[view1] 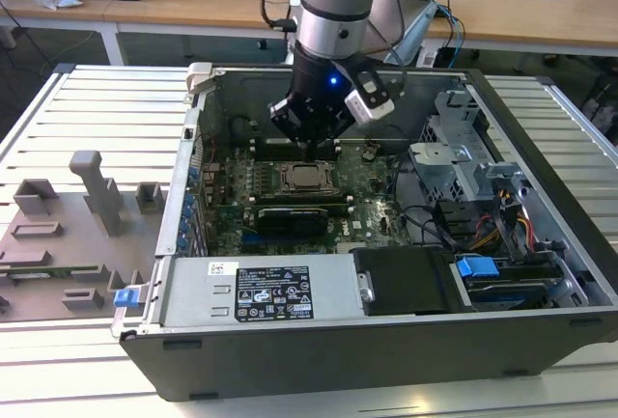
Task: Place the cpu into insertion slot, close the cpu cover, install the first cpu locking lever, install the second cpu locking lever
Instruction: 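Install the second cpu locking lever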
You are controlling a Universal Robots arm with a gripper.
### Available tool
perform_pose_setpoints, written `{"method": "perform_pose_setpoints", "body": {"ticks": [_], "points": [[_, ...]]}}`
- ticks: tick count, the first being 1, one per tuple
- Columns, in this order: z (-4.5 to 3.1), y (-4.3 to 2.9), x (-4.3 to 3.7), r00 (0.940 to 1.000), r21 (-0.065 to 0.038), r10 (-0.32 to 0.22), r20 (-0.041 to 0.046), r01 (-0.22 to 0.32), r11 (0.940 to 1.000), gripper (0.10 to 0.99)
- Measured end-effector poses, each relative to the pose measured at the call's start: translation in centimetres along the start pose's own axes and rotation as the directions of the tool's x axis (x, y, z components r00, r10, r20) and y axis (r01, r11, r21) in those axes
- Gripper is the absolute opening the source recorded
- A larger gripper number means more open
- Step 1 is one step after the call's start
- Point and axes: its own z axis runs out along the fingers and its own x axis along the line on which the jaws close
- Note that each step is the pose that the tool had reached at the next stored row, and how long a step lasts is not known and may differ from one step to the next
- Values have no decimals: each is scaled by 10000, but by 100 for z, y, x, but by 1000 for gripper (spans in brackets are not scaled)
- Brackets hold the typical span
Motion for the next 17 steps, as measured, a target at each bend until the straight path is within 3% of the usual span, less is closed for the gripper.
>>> {"method": "perform_pose_setpoints", "body": {"ticks": [10, 17], "points": [[-275, 13, 14, 10000, 1, 0, 0, 0, 10000, 106], [-292, 14, 15, 10000, 0, 0, 1, 0, 10000, 106]]}}
